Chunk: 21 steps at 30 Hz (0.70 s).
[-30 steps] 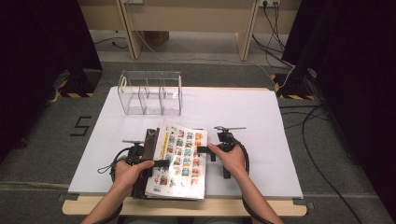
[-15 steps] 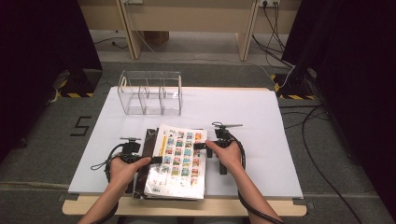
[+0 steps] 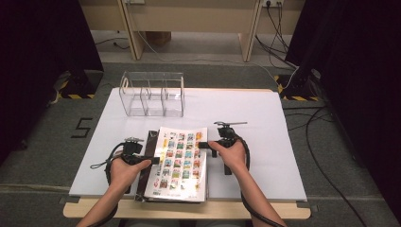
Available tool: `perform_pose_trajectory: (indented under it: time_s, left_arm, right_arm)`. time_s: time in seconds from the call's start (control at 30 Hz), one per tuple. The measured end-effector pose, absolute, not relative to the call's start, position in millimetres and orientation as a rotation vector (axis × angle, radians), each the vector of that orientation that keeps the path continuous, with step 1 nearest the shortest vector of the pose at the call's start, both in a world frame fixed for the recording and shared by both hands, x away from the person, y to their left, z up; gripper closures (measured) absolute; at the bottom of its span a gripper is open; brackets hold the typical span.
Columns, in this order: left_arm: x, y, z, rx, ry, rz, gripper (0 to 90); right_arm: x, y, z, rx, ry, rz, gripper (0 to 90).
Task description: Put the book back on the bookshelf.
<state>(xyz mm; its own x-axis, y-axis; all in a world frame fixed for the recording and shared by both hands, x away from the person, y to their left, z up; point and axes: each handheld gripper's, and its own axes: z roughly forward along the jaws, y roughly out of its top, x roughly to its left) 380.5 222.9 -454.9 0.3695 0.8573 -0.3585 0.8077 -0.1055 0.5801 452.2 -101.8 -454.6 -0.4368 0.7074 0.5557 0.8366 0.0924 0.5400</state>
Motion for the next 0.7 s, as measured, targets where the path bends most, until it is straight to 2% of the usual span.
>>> perform_pose_trajectory:
  time_s: [0.23, 0.47, 0.7]
  left_arm:
    - [380, 220, -455, 1.919, 1.438, 0.114, 65.7]
    - [382, 214, -453, 1.945, 1.426, 0.143, 65.3]
    - [382, 211, -453, 1.957, 1.421, 0.163, 65.2]
  right_arm:
    - [456, -101, -454, -1.596, -2.2, -1.231, 58.5]
    - [467, -100, -466, -1.597, -2.182, -1.215, 52.2]
    - [482, -103, -470, -1.591, -2.12, -1.249, 53.0]
